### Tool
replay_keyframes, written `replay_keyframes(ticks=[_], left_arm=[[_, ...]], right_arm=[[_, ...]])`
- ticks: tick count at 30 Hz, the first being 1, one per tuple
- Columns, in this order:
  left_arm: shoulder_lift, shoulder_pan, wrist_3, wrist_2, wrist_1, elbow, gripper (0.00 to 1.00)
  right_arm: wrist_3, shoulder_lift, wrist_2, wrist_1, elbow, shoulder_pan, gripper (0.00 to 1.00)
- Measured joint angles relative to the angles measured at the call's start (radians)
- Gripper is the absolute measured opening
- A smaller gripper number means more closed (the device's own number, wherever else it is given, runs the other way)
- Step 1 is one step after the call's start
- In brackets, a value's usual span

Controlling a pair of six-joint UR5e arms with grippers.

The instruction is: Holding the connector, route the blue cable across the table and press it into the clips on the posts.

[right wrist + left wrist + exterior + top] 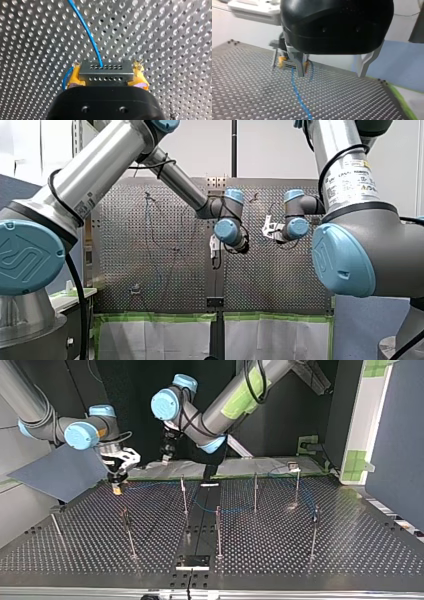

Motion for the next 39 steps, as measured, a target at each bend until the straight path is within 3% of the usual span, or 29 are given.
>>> replay_keyframes(ticks=[10,21,29,39], left_arm=[[-0.099,-0.019,-0.022,-0.030,-0.071,0.099,1.00],[-0.213,-0.036,-0.067,-0.075,0.016,0.217,1.00],[-0.229,-0.045,-0.071,-0.144,0.083,0.297,1.00],[-0.283,-0.044,-0.074,-0.234,0.114,0.386,1.00]], right_arm=[[-0.001,0.000,0.004,-0.001,0.000,-0.009,0.00],[-0.007,0.000,0.001,-0.001,0.000,-0.009,0.00],[-0.007,0.000,0.001,-0.001,0.000,-0.010,0.00],[-0.007,0.000,0.002,-0.003,0.000,-0.011,0.00]])
